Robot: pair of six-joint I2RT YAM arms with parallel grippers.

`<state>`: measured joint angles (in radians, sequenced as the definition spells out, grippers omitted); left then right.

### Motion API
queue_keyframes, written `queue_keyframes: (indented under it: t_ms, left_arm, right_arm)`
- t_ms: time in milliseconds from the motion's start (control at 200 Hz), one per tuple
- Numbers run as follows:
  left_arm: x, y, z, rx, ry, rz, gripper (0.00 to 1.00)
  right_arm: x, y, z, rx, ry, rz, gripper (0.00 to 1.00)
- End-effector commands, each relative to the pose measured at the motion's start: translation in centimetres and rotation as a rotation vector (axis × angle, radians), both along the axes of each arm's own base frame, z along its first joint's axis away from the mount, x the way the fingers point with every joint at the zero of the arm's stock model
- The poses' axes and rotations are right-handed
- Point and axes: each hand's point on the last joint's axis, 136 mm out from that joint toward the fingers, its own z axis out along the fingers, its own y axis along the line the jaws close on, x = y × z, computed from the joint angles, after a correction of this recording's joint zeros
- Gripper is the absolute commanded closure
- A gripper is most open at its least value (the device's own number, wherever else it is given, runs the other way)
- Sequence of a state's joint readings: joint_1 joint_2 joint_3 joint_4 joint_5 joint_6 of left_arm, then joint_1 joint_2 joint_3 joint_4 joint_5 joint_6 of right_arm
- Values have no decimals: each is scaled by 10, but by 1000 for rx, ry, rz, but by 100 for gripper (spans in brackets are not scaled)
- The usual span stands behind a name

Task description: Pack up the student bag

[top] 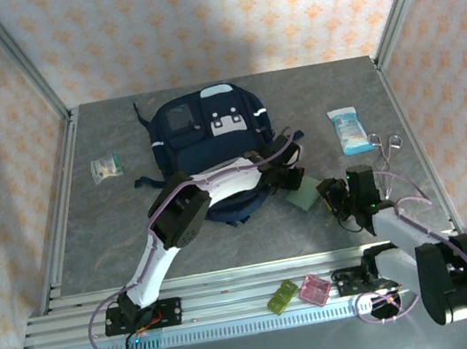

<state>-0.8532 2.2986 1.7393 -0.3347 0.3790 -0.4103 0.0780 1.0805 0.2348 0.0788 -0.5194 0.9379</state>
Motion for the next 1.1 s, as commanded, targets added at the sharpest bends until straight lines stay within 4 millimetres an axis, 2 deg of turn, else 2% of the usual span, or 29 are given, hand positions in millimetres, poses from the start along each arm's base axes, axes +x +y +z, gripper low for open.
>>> queue_keyframes:
  t_ms: [0,135,200,225,390,591,646,701,791,866,956,991,1001,1016,1096]
  left_arm:
    - [-17,5,-15,27,64,-6,97]
    - [-16,4,-13,24,57,-4,96]
    - [-16,3,-12,17,59,-6,97]
    - [-16,3,-11,14,57,-5,97]
    - [-14,-1,-6,-3,51,-4,97]
    - [-12,-1,5,-19,38,7,97]
    - [-10,1,16,-25,15,17,95]
    - [-7,4,30,-31,-16,31,90]
    - [-1,12,67,-61,-79,59,77]
    - [3,23,98,-78,-138,79,72]
    - [6,43,133,-84,-212,103,65]
    - [6,51,137,-69,-228,109,63]
    - [5,55,147,-78,-244,113,62]
    - [5,60,153,-75,-257,116,61]
    - [6,86,161,-12,-308,126,55]
  right_arm:
    - [20,35,13,94,-141,150,58]
    - [26,43,29,106,-207,190,59]
    - [28,41,33,86,-227,188,57]
    - [29,40,41,78,-252,185,57]
    - [27,39,44,63,-267,191,58]
    - [24,34,36,42,-233,165,84]
    - [25,29,36,17,-220,151,90]
    - [24,24,37,-10,-205,137,94]
    - [22,17,42,-38,-195,110,95]
    - [20,13,51,-50,-206,98,95]
    - [20,11,67,-59,-244,92,96]
    - [20,10,74,-59,-262,90,96]
    - [21,11,76,-58,-270,91,96]
    - [21,11,79,-56,-277,93,96]
    - [22,14,94,-47,-312,111,96]
